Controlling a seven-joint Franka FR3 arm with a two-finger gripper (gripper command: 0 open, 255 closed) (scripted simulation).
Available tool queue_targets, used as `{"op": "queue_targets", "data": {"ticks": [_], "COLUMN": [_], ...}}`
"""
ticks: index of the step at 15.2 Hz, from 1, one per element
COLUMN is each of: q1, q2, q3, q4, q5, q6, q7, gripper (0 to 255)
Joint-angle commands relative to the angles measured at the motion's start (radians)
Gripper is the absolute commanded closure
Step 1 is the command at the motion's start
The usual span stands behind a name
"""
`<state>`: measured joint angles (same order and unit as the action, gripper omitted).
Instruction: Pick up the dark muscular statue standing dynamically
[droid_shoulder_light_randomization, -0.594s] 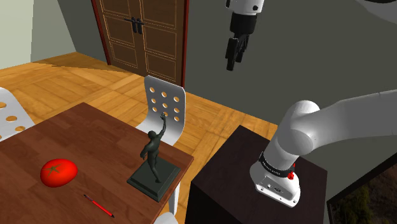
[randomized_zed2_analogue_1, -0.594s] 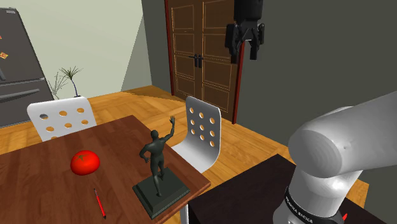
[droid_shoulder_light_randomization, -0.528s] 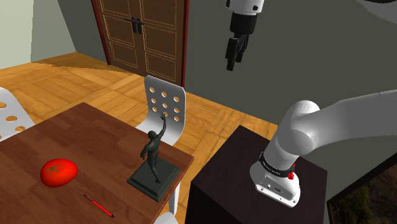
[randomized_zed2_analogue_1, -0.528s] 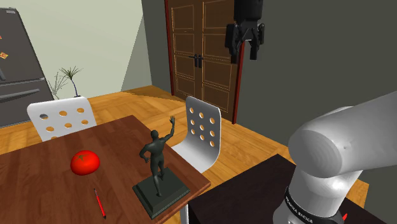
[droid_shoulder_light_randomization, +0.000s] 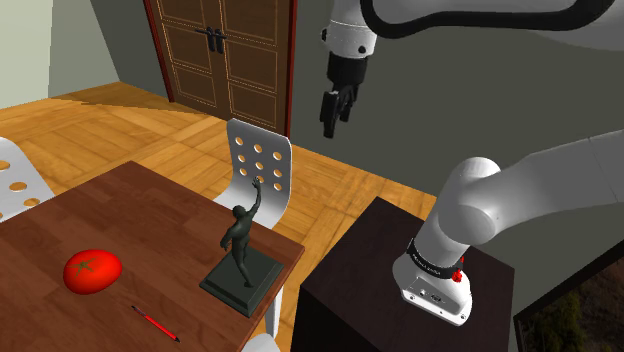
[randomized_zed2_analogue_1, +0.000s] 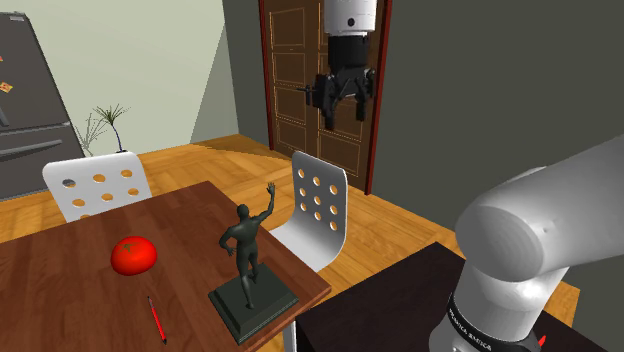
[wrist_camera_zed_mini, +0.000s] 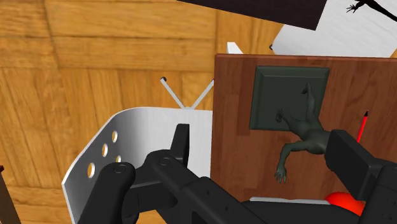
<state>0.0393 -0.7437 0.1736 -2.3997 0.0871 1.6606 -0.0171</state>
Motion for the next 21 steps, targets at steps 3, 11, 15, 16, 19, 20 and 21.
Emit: {"op": "queue_targets", "data": {"ticks": [3,11,15,16,19,20,21], "q1": [0.020,0.040,0.036,0.033,0.024,0.021,0.019], "q2": [0.073,0.280,0.412,0.447,0.560,0.599,0.640], "q3": [0.064,0.203,0.275,0.293,0.346,0.361,0.376], "q4": [-0.038,-0.042,-0.011,0.000,0.042,0.058,0.076], "q5": [0.029,0.042,0.007,-0.008,-0.071,-0.099,-0.131], "q6": [0.138,0.398,0.519,0.547,0.625,0.648,0.669], "q7": [0.043,0.147,0.216,0.237,0.309,0.336,0.366], "gripper": [0,0,0,0,0,0,0]}}
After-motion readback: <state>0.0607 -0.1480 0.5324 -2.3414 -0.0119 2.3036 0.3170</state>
